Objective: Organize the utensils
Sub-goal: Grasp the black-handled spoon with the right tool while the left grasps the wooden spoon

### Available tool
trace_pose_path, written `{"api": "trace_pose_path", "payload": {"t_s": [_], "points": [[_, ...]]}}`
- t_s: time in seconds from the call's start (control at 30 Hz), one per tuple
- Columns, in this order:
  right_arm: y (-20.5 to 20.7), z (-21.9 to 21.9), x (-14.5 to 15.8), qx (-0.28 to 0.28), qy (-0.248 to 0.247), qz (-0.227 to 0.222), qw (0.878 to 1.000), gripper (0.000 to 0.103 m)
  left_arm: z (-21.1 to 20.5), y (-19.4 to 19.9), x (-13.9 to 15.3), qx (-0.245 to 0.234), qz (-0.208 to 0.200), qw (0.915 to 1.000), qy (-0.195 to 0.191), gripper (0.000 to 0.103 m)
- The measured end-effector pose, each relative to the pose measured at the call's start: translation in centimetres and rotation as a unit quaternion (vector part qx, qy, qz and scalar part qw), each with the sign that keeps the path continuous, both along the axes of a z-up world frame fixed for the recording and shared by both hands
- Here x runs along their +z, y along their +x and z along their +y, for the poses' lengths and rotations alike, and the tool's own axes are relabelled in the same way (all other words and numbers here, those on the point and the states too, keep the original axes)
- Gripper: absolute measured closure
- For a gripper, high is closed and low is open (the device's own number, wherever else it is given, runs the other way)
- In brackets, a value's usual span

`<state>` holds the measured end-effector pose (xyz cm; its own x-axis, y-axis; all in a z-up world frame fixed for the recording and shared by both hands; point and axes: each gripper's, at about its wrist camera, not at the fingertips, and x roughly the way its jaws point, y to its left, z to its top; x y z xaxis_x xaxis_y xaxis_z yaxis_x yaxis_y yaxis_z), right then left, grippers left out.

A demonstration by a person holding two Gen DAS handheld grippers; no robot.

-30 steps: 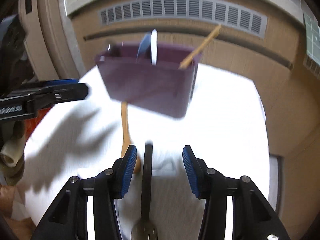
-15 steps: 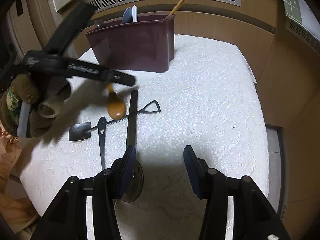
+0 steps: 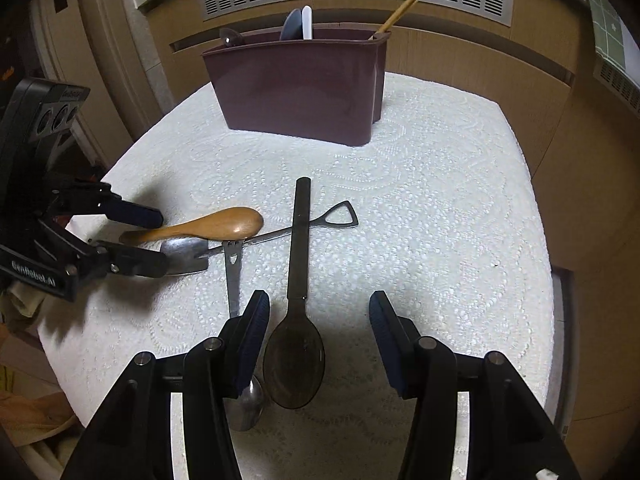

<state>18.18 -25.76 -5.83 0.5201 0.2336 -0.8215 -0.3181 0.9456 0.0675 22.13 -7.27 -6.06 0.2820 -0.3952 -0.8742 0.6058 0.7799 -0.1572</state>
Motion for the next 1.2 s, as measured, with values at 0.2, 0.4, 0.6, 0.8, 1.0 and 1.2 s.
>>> {"api": "trace_pose_path", "payload": {"t_s": [0.2, 0.4, 0.6, 0.8, 1.0, 1.2], "points": [[-1.1, -1.2, 0.6, -0.008, -0.013, -0.008, 1.000, 0.054, -4.1, 1.8, -0.5, -0.036, -0.032, 0.9970, 0.060, 0.050], [-0.1, -1.6, 1.0, -0.008, 0.015, -0.012, 1.000, 0.053, -5.1, 1.8, -0.6, -0.019, -0.021, 0.9979, 0.058, 0.066], [3.6, 2.0, 0.1, 0.039, 0.020, 0.016, 0.999, 0.061, -1.9, -1.0, 0.9, 0.069, -0.053, 0.9962, 0.006, 0.067], [6.5, 5.3, -1.4, 0.041, -0.041, 0.040, 0.998, 0.073, 1.7, -2.5, 3.7, 0.161, -0.112, 0.9794, -0.048, 0.068], [5.4, 5.2, -0.4, 0.043, -0.042, 0.045, 0.997, 0.092, 3.3, -3.1, 5.3, 0.178, -0.122, 0.9734, -0.077, 0.071], [3.2, 3.5, 2.9, 0.027, -0.008, 0.011, 1.000, 0.092, 3.3, -3.5, 6.1, 0.179, -0.134, 0.9703, -0.093, 0.072]]}}
